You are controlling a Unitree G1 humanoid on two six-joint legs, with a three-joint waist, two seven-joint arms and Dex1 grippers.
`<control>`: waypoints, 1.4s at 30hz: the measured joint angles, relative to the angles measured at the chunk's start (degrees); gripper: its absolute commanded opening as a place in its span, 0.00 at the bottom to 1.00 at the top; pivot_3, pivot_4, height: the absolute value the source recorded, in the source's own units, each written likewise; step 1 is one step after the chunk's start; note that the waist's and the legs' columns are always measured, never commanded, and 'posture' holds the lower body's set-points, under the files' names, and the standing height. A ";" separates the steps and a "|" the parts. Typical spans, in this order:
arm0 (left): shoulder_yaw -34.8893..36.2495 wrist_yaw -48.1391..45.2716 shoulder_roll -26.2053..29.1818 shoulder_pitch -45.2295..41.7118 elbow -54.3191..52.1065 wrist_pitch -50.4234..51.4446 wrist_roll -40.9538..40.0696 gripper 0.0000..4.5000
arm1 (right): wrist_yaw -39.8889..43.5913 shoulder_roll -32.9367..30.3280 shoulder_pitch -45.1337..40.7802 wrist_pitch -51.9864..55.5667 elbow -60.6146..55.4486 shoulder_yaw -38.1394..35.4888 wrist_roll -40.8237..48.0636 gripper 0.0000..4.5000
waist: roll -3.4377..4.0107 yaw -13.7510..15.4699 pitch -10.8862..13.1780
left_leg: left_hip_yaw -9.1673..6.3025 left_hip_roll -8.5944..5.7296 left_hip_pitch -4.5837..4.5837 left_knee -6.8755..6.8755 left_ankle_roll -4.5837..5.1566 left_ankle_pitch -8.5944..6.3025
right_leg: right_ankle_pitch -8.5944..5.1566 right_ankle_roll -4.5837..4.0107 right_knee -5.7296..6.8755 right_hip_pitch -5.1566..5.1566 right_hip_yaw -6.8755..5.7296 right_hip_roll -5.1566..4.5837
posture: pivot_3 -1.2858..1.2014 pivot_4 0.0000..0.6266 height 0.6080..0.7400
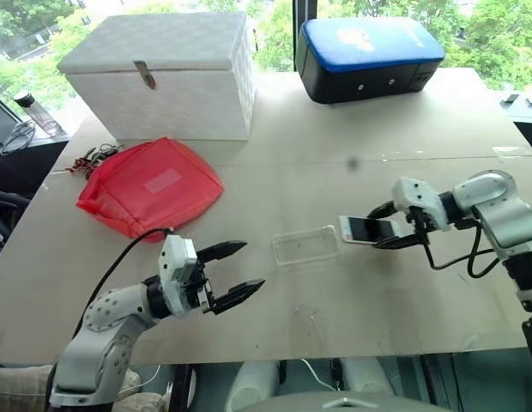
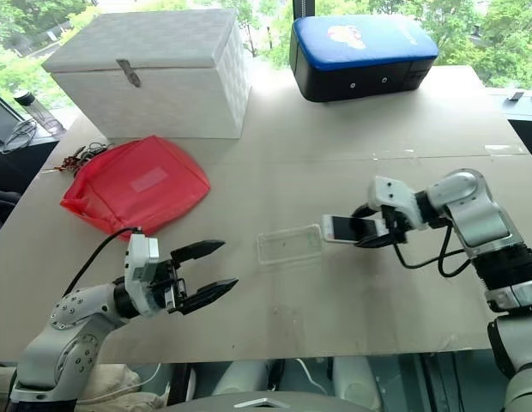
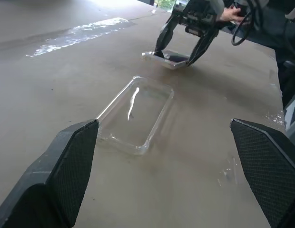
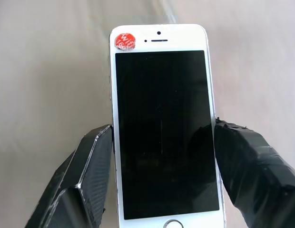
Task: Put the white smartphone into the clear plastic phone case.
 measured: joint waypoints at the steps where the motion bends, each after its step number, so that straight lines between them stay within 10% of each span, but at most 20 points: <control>1: 0.00 -0.15 0.10 0.01 0.09 -0.16 0.01 1.00 | -0.29 0.14 -0.04 0.77 -1.42 0.00 0.27 0.62 | 0.00 0.08 0.00 | -0.01 0.00 0.00 0.00 0.00 0.00 | 0.00 0.00 -0.02 0.00 -0.01 0.00 | 0.52 0.24 1.00; 16: 3.06 -6.68 3.60 4.70 4.80 -10.42 1.62 1.00 | -12.35 14.45 -7.56 9.11 -2.40 14.83 -8.20 0.62 | -0.02 0.21 0.03 | -0.02 -0.04 0.02 -0.14 -0.01 0.01 | 0.00 0.00 -0.10 -0.08 -0.01 -0.03 | 0.52 0.24 1.00; 42: 2.51 -4.07 2.58 4.02 4.75 -12.09 2.46 1.00 | -8.39 11.00 -7.90 2.65 -4.09 20.62 -17.44 0.62 | -0.10 0.58 -0.03 | -0.03 -0.05 0.04 -0.19 -0.01 0.00 | 0.00 0.00 -0.15 -0.09 -0.04 -0.06 | 0.52 0.24 1.00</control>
